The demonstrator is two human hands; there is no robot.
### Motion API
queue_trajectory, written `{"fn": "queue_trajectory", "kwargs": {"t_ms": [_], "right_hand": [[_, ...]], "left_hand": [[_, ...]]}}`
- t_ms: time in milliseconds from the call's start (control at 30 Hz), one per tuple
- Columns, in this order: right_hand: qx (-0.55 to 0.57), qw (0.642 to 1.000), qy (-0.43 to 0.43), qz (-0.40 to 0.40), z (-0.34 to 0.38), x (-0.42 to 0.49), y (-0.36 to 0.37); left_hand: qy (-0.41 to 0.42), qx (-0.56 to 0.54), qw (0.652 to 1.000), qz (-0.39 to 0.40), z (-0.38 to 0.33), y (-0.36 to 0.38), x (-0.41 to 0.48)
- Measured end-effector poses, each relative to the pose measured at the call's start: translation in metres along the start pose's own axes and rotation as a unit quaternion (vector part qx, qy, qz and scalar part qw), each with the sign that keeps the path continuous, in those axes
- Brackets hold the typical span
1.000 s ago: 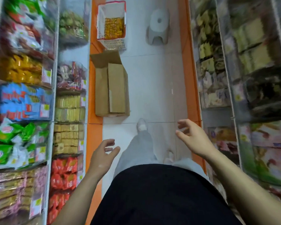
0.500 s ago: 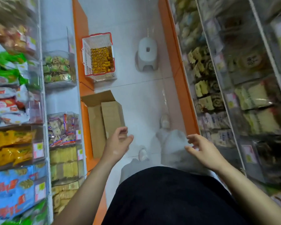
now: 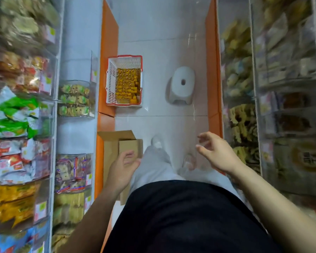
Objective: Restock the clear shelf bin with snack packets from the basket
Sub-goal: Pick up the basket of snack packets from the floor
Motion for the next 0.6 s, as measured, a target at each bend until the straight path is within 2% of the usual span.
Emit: {"fn": "queue_trajectory", "kwargs": {"t_ms": [100,267,433,600], "right_hand": [[-0.001,1.0,-0.003,0.004,0.038,0.063,-0.016],[-0.001,1.0,0.029,0.001,0.076,0.138,-0.045],[0.014,0.996,0.084,-0.021,0.079,0.173,-0.096],[0.033,0.991,0.125,-0.04,0.062,0.219,-0.159]], "left_hand": [[-0.018,-0.009,1.0,-0.006,-0.014,-0.017,0.052],[-0.014,0.002,0.999,0.032,-0.065,-0.044,0.159],[0.058,0.027,0.996,0.065,-0.175,-0.053,0.259],[0.118,0.028,0.99,0.078,-0.29,-0.029,0.343]]}}
Point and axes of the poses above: each hand's wrist, its own x-axis towards the middle knuckle, its own y-axis out of the palm, z = x × y, the point moved 9 cm from there along x, towards the middle knuckle, and after that the axes turned 7 degrees about y, right-handed, at the moved point
